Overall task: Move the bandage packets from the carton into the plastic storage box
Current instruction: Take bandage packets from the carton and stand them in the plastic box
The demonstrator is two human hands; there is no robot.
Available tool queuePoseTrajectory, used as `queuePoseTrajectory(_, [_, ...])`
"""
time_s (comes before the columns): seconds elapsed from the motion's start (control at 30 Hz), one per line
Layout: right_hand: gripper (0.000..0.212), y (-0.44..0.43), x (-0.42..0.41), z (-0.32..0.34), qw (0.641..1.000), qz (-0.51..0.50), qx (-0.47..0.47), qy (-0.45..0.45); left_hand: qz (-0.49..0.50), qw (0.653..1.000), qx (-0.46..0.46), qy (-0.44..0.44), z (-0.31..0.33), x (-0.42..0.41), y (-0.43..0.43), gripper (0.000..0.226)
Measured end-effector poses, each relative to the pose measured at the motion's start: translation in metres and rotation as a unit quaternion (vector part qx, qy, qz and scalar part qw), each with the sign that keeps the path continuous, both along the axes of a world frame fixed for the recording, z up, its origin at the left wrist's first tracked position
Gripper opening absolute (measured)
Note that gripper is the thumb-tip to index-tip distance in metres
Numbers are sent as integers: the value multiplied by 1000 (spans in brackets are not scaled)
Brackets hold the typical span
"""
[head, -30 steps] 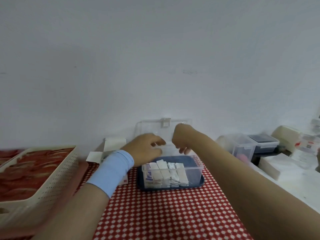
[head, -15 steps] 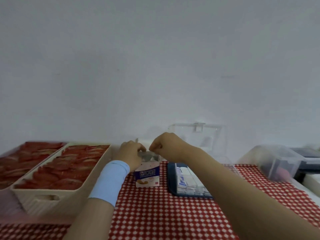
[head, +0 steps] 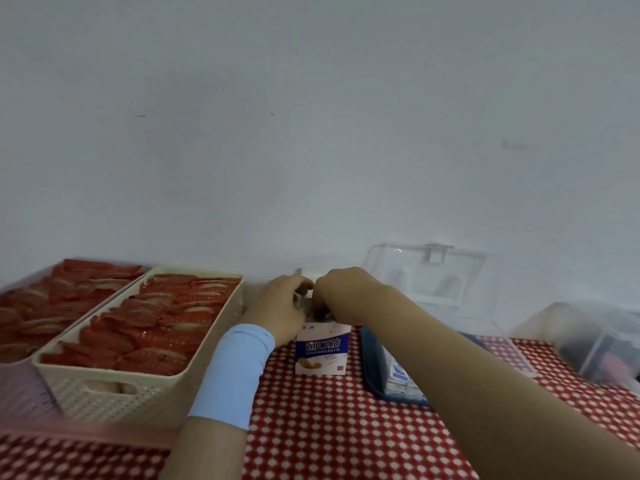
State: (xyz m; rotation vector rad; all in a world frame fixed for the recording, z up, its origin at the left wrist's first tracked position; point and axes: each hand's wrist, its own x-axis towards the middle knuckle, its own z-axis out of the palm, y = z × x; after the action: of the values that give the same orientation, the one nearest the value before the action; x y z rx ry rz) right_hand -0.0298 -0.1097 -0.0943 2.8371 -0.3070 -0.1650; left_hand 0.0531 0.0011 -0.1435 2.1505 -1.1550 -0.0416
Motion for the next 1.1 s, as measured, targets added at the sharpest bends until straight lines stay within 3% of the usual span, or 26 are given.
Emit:
queuePoseTrajectory(0.17, [21,-19,-4,12,990,-8,93,-102,16,999,-28,5,13,-3,7,26])
queuePoseTrajectory(0.33, [23,-27,-19,34,963,6,201,-181,-6,995,-59,75,24,-12,8,26])
queuePoseTrajectory(0.53, [27,-28,-20,23,925,10,277,-261,36,998,-46,24,25,-22,6,22])
queuePoseTrajectory(0.63, [29,-24,-20,14,906,21,309,-287,44,998,-41,35,22,-23,4,13])
queuePoseTrajectory(0.7, [31,-22,-22,14,892,20,330,-307,54,996,-55,48,21,-20,3,19])
queuePoseTrajectory(0.77, [40,-23,-27,19,892,-19,343,-294,65,989,-98,88,18,-14,3,26])
queuePoseTrajectory(0.83, [50,-26,-35,23,935,-66,296,-185,66,979,-147,124,14,-7,2,22])
queuePoseTrajectory(0.9, [39,-28,-41,18,964,-73,245,-73,70,968,-181,157,12,-4,2,18])
queuePoseTrajectory(0.93, [30,-29,-42,14,964,-66,248,-64,74,960,-204,174,12,-3,2,21])
queuePoseTrajectory(1.1, [17,-32,-44,22,916,-82,330,-214,91,926,-285,229,14,6,7,33])
